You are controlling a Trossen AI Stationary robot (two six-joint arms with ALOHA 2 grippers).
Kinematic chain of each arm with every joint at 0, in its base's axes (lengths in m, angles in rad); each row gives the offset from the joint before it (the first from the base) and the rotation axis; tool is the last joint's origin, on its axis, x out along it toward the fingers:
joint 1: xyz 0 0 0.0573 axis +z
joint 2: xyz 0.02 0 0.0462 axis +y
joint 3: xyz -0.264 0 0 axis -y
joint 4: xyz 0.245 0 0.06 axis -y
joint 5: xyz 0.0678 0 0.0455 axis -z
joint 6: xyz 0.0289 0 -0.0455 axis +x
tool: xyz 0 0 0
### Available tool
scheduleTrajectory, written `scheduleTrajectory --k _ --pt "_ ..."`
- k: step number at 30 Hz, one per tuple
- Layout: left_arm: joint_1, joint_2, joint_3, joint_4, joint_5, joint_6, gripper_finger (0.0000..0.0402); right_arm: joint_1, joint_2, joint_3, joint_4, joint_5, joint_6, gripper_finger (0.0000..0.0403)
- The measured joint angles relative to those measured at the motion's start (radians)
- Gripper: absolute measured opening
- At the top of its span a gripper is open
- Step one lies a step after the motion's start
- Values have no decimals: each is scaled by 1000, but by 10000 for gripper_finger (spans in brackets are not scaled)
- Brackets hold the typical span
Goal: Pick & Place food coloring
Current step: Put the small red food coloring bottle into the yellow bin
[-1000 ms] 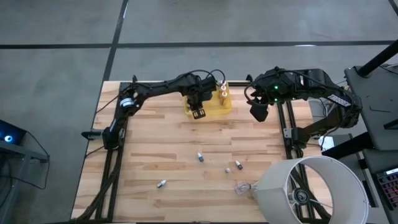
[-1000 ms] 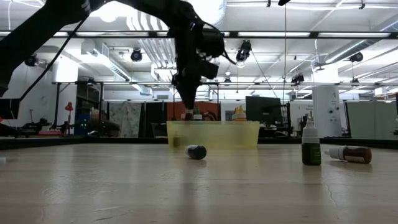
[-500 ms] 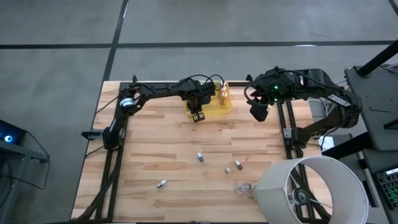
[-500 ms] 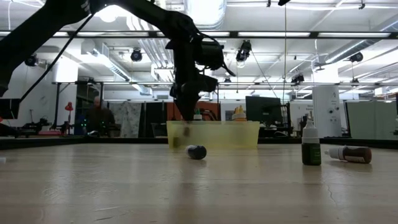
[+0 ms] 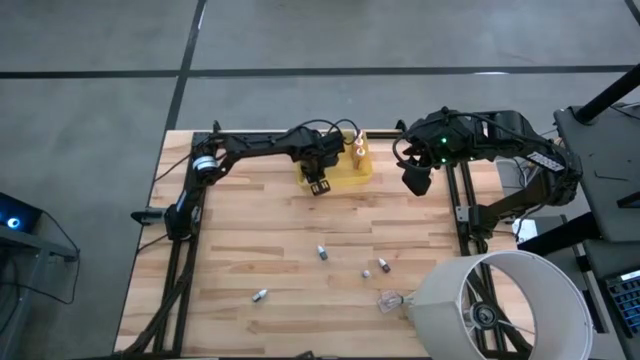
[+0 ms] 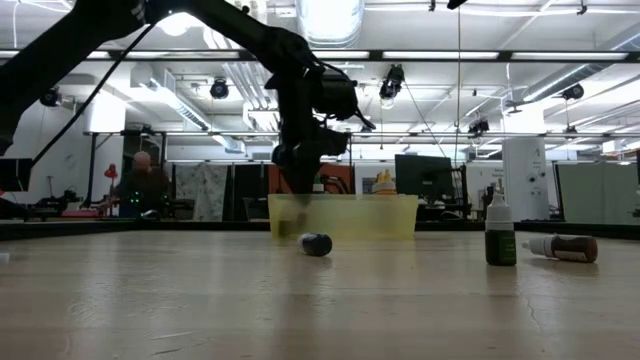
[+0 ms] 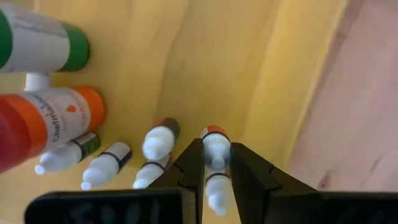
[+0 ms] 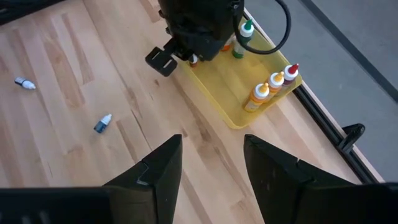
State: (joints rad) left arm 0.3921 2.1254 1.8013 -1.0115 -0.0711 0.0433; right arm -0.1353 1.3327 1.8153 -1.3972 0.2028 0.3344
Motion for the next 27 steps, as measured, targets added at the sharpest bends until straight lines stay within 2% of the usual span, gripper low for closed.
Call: scheduleTrajectory --k 27 --pt "9 1 -41 33 36 -17 39 0 0 0 0 9 -5 164"
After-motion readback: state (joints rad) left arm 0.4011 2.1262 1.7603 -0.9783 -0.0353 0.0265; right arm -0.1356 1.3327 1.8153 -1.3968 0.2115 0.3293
